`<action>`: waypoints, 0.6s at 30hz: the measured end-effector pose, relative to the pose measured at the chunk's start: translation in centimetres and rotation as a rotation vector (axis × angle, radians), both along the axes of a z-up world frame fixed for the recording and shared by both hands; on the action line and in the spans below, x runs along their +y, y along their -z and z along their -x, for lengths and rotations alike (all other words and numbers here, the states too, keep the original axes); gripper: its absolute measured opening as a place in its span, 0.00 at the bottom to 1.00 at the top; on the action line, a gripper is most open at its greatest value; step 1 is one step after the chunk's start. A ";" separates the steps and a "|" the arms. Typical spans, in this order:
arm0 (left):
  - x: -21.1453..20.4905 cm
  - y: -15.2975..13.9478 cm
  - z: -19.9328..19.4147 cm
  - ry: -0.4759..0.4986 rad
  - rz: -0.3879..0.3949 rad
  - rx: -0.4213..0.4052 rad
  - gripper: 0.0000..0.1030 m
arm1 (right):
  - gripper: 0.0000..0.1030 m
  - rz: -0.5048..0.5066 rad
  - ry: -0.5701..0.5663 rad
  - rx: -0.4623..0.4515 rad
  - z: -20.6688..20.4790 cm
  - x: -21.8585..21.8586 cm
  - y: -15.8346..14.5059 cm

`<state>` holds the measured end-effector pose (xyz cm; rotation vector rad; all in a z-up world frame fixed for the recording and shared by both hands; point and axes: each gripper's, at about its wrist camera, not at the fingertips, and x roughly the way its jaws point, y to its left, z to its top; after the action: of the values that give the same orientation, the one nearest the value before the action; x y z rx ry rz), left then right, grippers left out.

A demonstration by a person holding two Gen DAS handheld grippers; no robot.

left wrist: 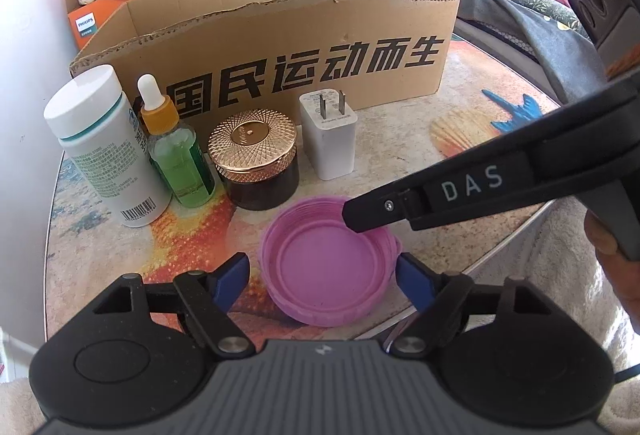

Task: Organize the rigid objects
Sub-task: 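Close the right tool on the pink lid rim and lift it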

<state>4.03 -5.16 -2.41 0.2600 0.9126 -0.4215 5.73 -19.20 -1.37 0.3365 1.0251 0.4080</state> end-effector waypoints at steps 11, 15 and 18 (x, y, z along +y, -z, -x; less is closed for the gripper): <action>-0.2 0.4 -0.4 -0.014 0.002 0.016 0.73 | 0.15 0.067 -0.051 -0.040 -0.3 1.3 0.4; -0.4 0.4 -0.6 -0.020 0.005 0.022 0.73 | 0.15 0.076 -0.046 -0.044 -0.3 1.5 0.4; -0.5 0.2 -0.4 -0.015 0.007 0.016 0.73 | 0.15 0.079 -0.040 -0.049 -0.1 1.4 0.2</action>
<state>4.43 -5.64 -2.59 0.2439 0.9281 -0.4131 5.80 -17.78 -1.58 0.2346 0.9983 0.4093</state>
